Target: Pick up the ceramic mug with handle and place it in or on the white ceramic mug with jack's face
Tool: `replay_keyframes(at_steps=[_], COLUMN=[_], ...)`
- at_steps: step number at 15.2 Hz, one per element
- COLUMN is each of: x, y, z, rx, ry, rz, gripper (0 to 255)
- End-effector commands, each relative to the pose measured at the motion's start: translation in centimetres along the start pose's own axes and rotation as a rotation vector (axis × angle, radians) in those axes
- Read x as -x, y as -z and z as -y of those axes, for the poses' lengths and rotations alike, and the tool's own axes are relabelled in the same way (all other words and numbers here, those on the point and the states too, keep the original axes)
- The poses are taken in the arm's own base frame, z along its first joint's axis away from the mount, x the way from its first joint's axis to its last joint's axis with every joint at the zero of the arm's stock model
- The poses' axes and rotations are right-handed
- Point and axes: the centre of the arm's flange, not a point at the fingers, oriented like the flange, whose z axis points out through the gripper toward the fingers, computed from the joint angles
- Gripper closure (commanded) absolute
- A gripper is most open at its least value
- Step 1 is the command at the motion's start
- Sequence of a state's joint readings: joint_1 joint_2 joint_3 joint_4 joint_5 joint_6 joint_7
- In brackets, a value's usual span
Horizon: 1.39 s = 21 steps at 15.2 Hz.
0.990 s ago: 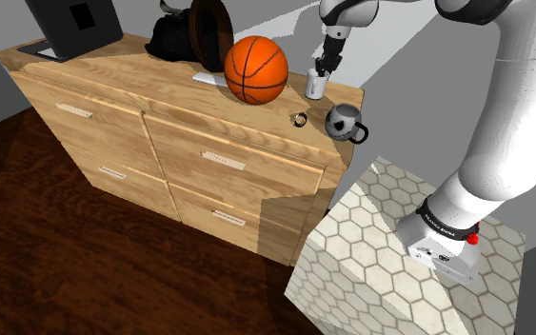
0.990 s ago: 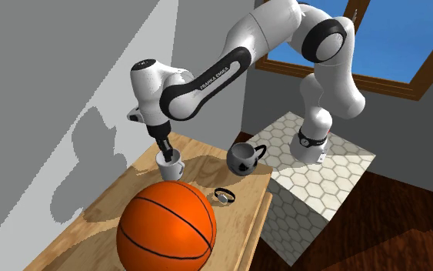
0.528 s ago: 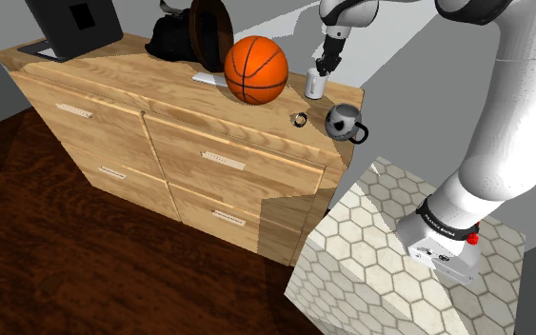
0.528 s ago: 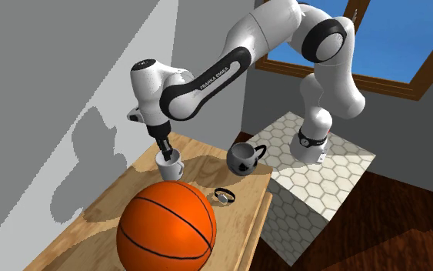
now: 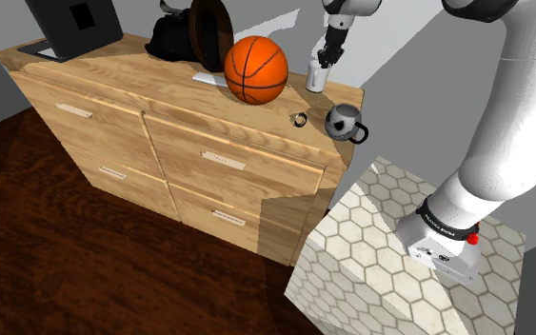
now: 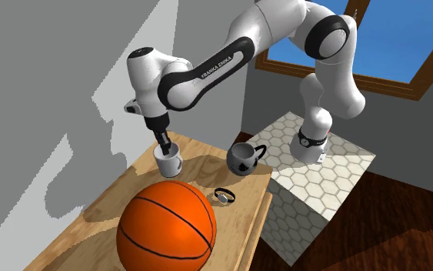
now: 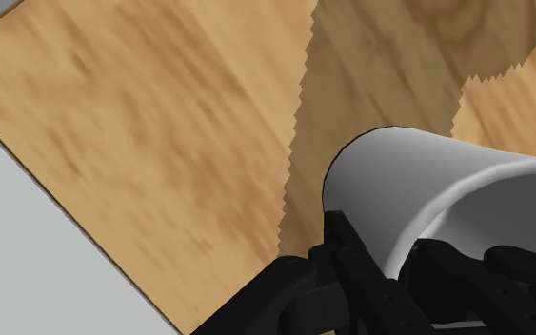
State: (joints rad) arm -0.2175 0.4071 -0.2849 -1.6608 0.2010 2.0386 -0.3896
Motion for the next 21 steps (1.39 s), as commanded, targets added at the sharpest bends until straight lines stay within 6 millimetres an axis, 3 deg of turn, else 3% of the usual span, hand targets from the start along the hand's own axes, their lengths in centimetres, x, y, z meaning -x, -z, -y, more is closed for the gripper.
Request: replay_keyframes(at_steps=[1, 21], x=[0.0, -0.2], y=[1.0, 11.6], z=[0.1, 0.8], rx=[0.0, 0.0], ry=[0.0, 0.0], rz=[0.0, 0.0], gripper=[255, 255])
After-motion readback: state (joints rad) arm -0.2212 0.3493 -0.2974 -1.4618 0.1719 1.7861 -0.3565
